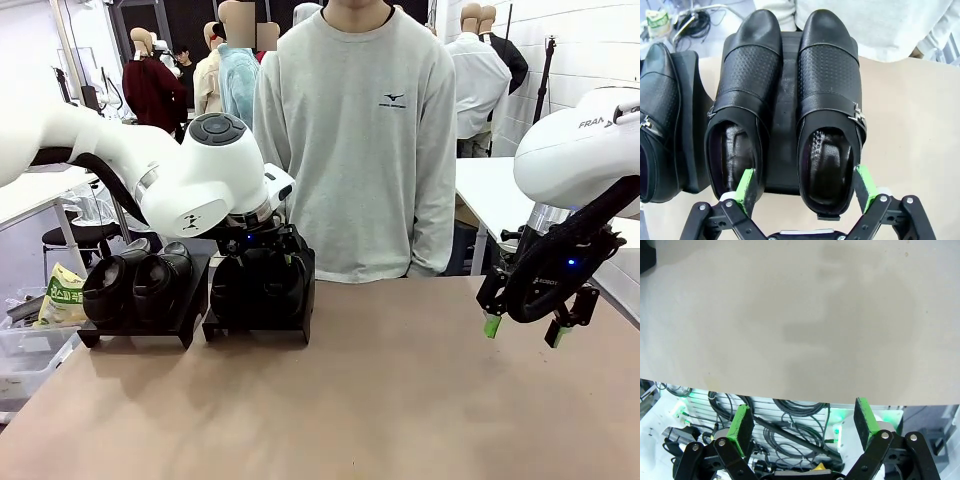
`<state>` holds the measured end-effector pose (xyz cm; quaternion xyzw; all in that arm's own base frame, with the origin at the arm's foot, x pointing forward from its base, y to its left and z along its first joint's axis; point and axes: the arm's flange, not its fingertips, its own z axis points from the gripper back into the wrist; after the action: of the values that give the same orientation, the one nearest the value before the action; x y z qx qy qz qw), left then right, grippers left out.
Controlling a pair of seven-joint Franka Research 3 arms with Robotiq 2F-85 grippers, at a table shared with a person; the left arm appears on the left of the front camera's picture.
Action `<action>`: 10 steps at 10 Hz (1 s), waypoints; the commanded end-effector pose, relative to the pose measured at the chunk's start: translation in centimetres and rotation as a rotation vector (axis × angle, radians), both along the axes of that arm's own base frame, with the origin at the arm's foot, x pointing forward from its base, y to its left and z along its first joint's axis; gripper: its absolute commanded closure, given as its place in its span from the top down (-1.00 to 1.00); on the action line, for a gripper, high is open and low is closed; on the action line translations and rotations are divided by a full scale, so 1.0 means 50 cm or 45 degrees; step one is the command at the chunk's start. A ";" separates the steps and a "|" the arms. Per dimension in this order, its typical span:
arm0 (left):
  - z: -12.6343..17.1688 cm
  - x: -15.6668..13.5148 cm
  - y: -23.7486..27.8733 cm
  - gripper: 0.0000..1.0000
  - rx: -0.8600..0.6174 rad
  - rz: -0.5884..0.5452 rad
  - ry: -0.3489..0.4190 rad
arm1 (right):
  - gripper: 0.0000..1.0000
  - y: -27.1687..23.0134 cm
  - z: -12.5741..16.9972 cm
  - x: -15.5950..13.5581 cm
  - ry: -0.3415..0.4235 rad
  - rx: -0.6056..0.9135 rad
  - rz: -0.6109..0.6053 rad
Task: Organize the shoes by placing them on the stand.
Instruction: Place the Shoe from the middle of the table onto the Shoes Stand.
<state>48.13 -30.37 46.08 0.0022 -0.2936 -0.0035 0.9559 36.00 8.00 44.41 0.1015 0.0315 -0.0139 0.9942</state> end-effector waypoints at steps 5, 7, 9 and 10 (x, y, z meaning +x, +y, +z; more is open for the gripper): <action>0.001 0.002 -0.001 1.00 0.000 -0.002 -0.001 | 1.00 0.002 -0.001 -0.001 0.003 0.001 0.005; 0.001 0.002 -0.001 1.00 0.000 -0.002 -0.001 | 1.00 0.002 -0.001 -0.001 0.003 0.001 0.005; 0.001 0.002 -0.001 1.00 0.000 -0.002 -0.001 | 1.00 0.002 -0.001 -0.001 0.003 0.001 0.005; 0.001 0.002 -0.001 1.00 0.000 -0.002 -0.001 | 1.00 0.002 -0.001 -0.001 0.003 0.001 0.005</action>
<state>48.12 -30.39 46.08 0.0022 -0.2936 -0.0037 0.9559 36.00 8.00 44.41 0.1015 0.0315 -0.0139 0.9942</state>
